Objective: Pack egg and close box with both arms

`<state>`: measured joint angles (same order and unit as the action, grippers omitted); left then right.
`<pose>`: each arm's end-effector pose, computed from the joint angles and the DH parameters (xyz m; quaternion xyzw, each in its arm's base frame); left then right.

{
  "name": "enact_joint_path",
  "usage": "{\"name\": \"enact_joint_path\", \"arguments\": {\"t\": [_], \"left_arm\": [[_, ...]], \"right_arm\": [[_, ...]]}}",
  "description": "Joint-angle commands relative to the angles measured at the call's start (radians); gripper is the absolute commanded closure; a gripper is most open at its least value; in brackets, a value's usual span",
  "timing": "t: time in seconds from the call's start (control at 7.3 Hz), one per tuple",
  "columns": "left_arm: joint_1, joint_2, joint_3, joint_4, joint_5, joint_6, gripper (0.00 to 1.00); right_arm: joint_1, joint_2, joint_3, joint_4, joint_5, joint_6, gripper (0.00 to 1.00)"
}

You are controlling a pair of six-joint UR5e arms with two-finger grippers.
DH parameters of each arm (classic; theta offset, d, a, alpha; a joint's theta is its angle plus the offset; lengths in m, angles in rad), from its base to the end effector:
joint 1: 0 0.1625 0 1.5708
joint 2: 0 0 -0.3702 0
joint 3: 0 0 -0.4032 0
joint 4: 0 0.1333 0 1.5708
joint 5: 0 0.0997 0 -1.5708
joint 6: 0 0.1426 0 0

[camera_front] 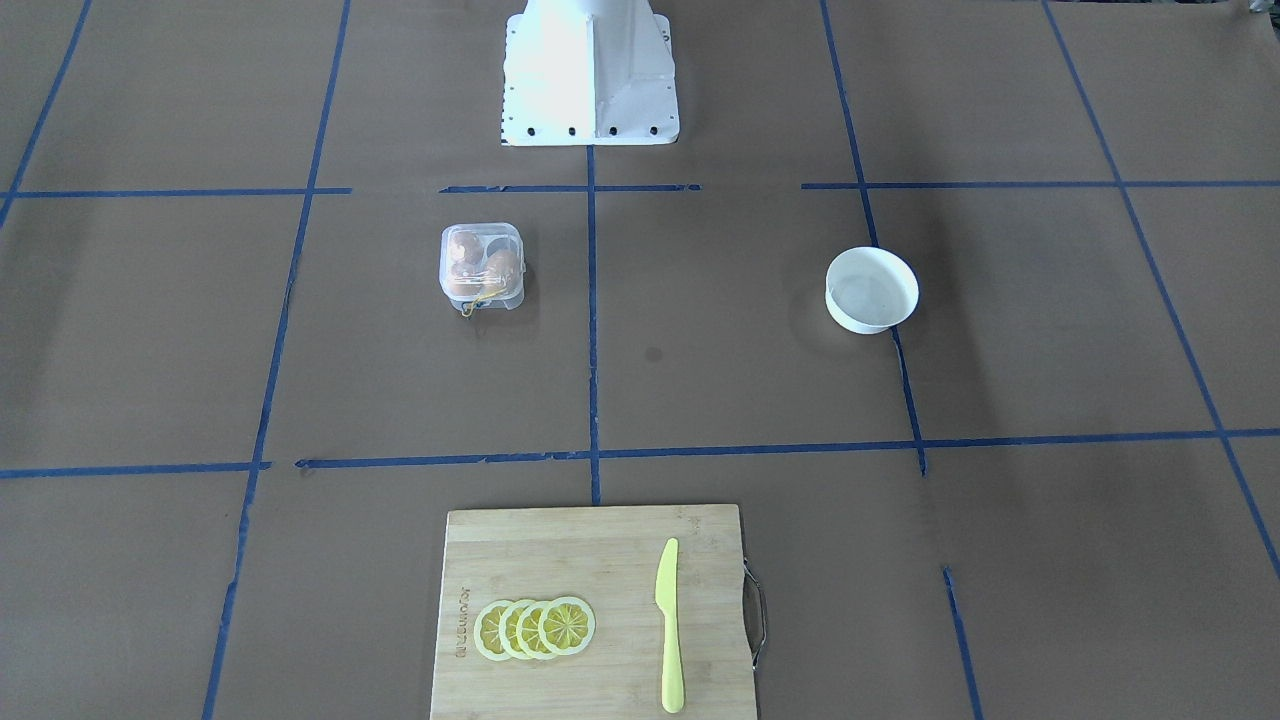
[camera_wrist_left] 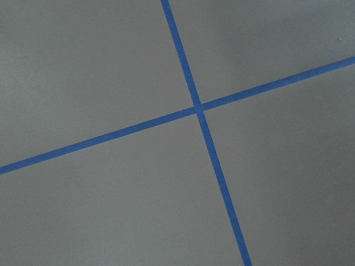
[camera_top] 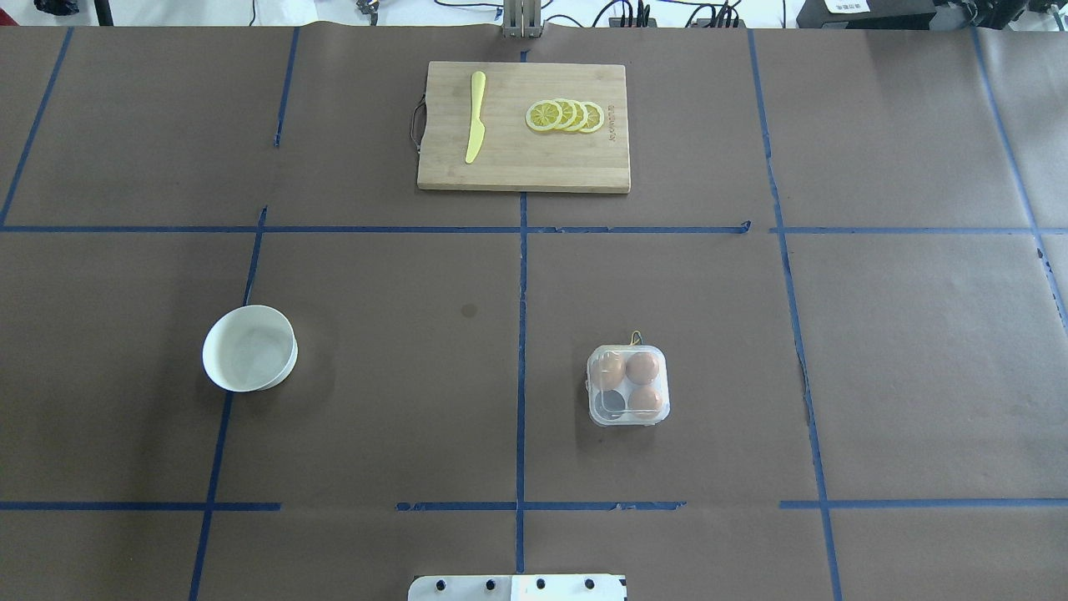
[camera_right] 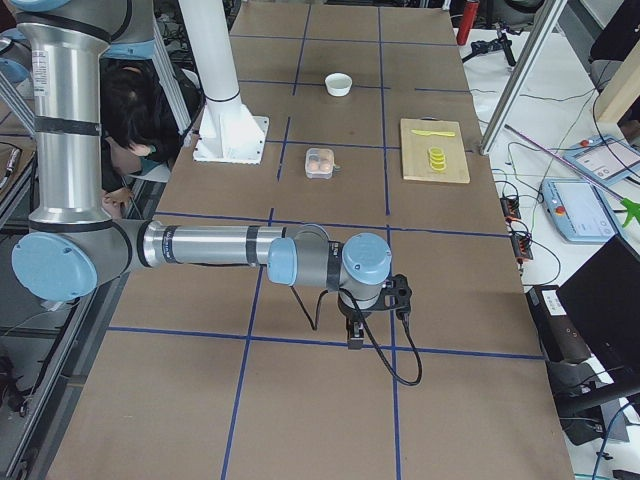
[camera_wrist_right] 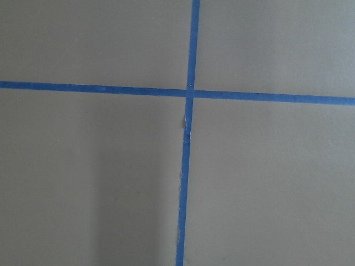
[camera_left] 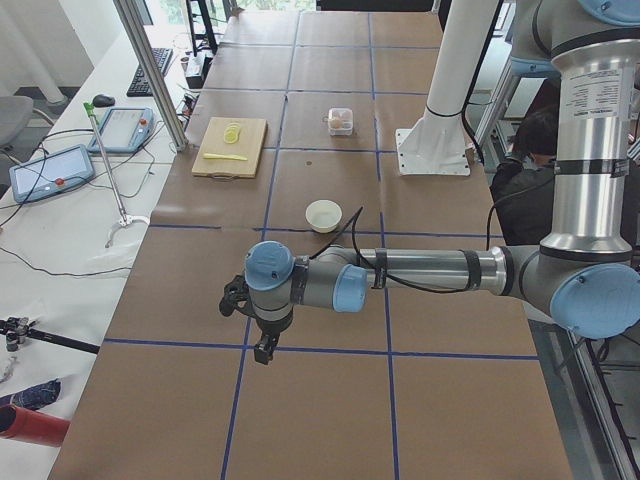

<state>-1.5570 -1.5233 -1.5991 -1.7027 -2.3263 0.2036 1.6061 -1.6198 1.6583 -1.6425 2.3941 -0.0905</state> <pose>-0.0287 -0.4967 0.6320 0.0870 0.3616 0.1213 0.9203 0.0457 -0.4799 0.6169 0.0100 -0.4002 -0.0186 0.9162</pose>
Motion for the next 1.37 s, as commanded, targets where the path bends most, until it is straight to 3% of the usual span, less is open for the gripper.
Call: {"name": "enact_joint_path", "arguments": {"t": [0.0, 1.23], "left_arm": [[0.0, 0.0, -0.002, 0.0, 0.001, -0.1, 0.0], [-0.002, -0.001, -0.022, -0.003, -0.005, -0.234, 0.0]], "right_arm": [[0.024, 0.0, -0.009, 0.013, 0.003, 0.0, 0.0], [0.028, 0.003, -0.011, 0.015, 0.003, 0.025, 0.0]]}}
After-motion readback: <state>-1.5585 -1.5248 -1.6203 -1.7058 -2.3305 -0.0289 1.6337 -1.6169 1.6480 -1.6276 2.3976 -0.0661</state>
